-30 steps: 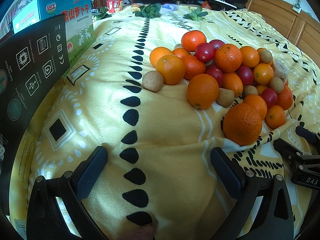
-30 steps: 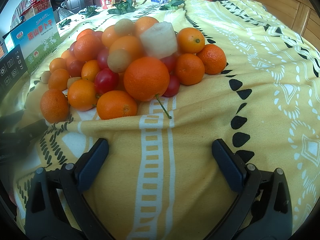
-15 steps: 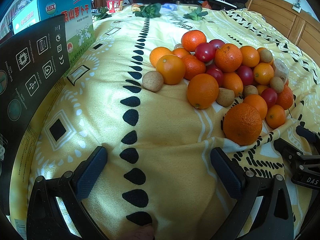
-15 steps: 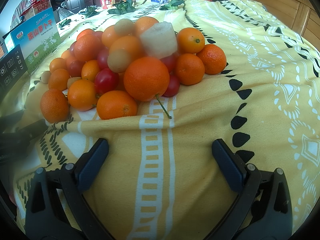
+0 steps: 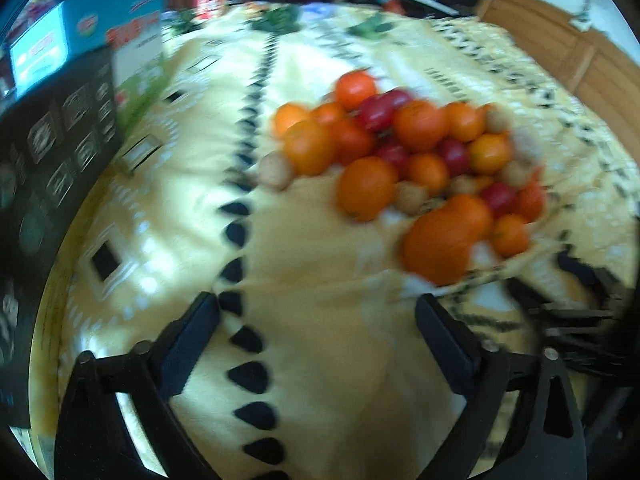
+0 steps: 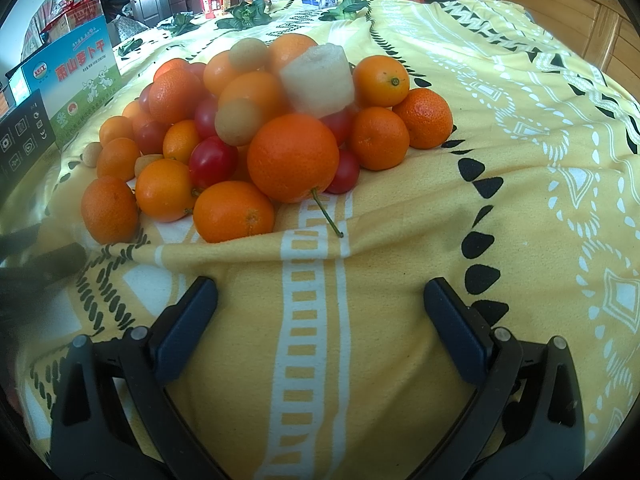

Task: Organize fruits
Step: 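Move the left gripper to the brown kiwi and close on it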

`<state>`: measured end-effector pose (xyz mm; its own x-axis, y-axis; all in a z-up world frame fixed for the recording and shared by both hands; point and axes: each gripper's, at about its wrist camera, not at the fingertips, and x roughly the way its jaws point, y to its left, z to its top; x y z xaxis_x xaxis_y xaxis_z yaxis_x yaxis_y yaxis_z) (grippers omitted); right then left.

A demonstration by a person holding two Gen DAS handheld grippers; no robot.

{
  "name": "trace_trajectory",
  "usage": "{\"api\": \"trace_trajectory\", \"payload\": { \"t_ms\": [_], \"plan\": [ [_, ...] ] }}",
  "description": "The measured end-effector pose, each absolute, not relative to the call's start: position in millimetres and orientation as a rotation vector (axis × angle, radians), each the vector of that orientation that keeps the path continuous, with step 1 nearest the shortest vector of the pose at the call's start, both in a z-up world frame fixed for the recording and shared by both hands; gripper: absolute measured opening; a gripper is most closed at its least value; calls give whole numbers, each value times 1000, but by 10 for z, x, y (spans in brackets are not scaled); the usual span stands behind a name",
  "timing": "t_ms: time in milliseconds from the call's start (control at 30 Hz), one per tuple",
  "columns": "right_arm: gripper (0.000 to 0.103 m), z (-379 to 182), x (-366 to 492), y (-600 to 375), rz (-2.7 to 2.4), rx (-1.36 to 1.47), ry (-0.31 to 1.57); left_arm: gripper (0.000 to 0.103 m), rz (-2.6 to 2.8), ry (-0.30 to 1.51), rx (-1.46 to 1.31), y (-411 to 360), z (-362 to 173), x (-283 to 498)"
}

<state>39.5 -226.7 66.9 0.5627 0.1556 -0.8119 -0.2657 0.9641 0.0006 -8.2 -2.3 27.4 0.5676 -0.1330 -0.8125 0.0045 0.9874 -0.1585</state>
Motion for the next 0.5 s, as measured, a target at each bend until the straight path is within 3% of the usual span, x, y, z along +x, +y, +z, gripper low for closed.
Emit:
{"api": "trace_trajectory", "payload": {
  "t_ms": [133, 167, 200, 267, 500],
  "plan": [
    [103, 668, 395, -2266, 249, -127, 942, 87, -103, 879, -155, 92, 535, -81],
    [103, 668, 395, -2266, 249, -127, 942, 82, -91, 866, -178, 188, 555, -43],
    [103, 669, 394, -2267, 249, -127, 942, 75, -99, 865, -208, 264, 551, 4],
    [103, 668, 395, -2266, 249, -127, 942, 49, -98, 908, -247, 394, 458, 177],
    [103, 669, 394, -2267, 249, -127, 942, 46, -3, 938, -145, 306, 255, 544]
  ]
}}
